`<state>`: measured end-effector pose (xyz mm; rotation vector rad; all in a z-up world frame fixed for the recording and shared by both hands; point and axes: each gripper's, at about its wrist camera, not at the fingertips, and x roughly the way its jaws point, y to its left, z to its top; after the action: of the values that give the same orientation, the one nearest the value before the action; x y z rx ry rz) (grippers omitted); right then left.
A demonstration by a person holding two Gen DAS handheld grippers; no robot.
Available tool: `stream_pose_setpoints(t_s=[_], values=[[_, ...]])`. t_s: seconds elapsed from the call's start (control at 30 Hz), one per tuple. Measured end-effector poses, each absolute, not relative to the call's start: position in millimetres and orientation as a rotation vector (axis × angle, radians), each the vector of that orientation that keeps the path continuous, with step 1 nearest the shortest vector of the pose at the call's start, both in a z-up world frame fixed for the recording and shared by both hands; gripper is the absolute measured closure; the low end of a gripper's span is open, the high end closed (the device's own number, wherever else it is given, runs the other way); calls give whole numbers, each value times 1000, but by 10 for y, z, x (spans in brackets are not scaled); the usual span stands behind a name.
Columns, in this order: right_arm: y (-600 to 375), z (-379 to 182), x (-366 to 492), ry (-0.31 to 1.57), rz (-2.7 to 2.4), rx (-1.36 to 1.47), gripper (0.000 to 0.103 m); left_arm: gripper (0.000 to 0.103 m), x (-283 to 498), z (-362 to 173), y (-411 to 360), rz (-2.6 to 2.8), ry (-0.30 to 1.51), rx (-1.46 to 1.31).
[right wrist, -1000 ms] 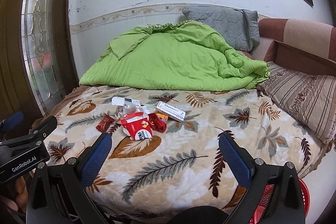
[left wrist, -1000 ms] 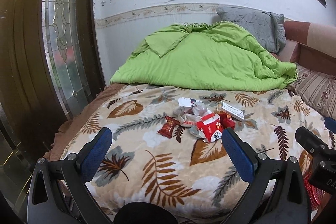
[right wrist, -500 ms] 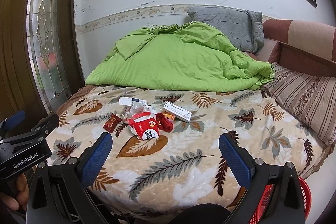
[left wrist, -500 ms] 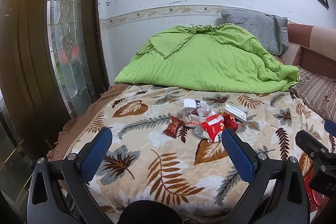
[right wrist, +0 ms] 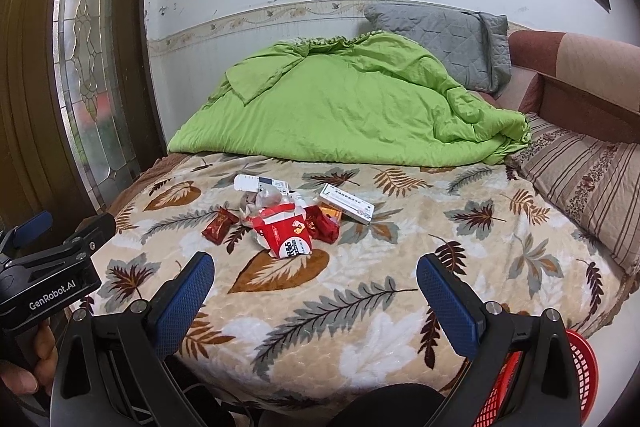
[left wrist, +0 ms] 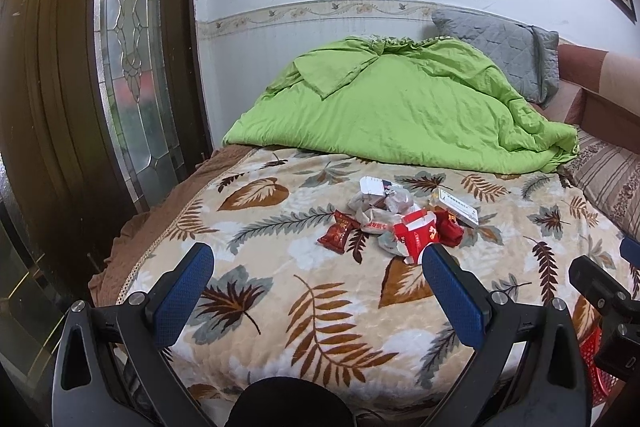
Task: Collect trash
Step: 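Move both tools toward the trash pile on the bed, then grasp the red candy wrapper with the left tool while the right tool grasps the red-and-white snack bag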
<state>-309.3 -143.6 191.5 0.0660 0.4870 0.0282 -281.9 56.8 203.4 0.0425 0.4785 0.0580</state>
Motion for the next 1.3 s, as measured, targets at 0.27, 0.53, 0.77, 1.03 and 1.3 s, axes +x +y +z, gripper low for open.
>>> stream_pose_setpoints(t_s=[0.27,0.53,0.77,1.03,1.3], values=[[-1401,1872,-3043,504,36,67,1,0,-2756,1993,637,67,494,32],[-1372,1843,-2994,520,44,66,1,0,-2701,1947,683,71,508,26],[-1351,1784,-2917,543,53,70,2,0,-2629,1879,733,72,528,18],[-1371,1647,-2651,602,84,93,9,0,-2307,1759,1141,67,594,-71],[-1330,1252,-1977,760,193,165,24,32,-1827,1365,1480,6,746,-154]])
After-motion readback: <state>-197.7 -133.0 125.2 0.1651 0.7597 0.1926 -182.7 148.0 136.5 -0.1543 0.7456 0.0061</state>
